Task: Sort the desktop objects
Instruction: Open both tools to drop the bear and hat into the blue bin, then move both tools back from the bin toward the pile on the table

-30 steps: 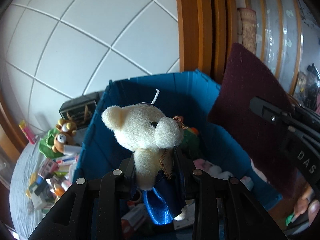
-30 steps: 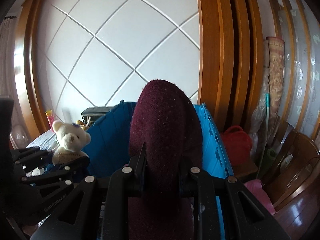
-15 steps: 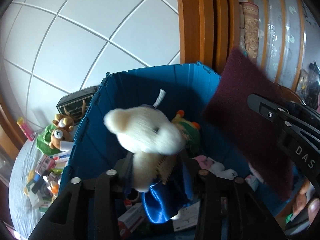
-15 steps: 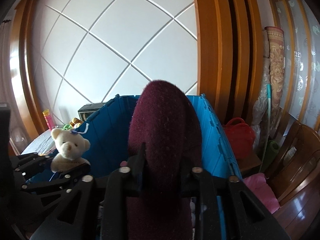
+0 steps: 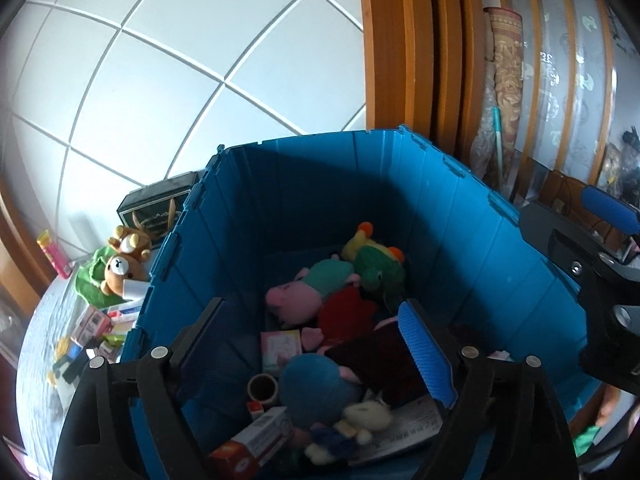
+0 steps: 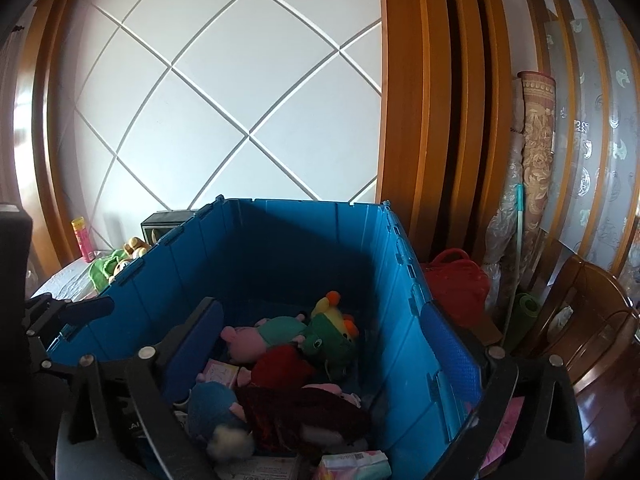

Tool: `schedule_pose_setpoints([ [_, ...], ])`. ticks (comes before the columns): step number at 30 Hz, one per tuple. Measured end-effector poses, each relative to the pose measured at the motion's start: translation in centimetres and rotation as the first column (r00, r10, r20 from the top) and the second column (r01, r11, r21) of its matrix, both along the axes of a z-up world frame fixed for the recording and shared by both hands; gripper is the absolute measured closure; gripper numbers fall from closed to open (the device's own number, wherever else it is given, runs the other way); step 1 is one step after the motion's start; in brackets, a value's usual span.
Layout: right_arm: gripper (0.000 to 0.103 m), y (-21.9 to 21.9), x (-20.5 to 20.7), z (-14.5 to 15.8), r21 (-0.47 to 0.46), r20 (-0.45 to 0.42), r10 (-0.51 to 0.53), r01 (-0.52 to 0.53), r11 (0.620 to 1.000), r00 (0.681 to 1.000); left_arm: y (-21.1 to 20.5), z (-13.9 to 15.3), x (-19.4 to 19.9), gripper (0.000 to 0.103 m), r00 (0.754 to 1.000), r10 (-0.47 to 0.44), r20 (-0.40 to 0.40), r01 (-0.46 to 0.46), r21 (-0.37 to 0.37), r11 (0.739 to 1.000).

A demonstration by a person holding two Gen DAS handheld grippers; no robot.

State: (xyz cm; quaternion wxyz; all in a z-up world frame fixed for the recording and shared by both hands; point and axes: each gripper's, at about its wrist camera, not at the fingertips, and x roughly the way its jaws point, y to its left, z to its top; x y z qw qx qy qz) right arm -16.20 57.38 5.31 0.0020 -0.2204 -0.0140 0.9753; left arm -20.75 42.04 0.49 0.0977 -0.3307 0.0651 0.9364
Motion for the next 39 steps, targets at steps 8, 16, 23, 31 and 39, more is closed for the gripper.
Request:
schedule_pose_setpoints([
  [8,0.000,-0.3,0.9,-0.2,0.003,0.008,-0.010,0.010,1.000,1.000,-1.0,0.7,1.1,0.001,0.999,0.027,-0.040,-0.027,0.019,0.999],
  [16,0.000,-1.2,1.9,-0.1,-0.021,0.001,0.007,-0.006,1.000,1.000,-3.7,1.2,2.3,0.001,0.995,0.082,-0.056,-0.080,0.035,0.996],
  [23,0.000,-5.1,2.6,0.4,-0.055,-0.045,0.108,-0.110,0.992,0.993,-8.9,1.7,4.5,0.001,0.979,0.182,-0.089,-0.179,0.037,0.983],
  [31,0.000,-13.4,1.5,0.0,-0.065,-0.042,0.238,-0.240,0.969,0.970,-20.8,0.8,6.3,0.001,0.940,0.330,-0.083,-0.328,0.040,0.944],
  [39,0.000,-24.9,1.7,-1.1,-0.081,-0.027,0.306,-0.307,0.948,0.952,-33.9,-1.4,7.9,0.001,0.898,0.437,-0.055,-0.437,0.016,0.899],
])
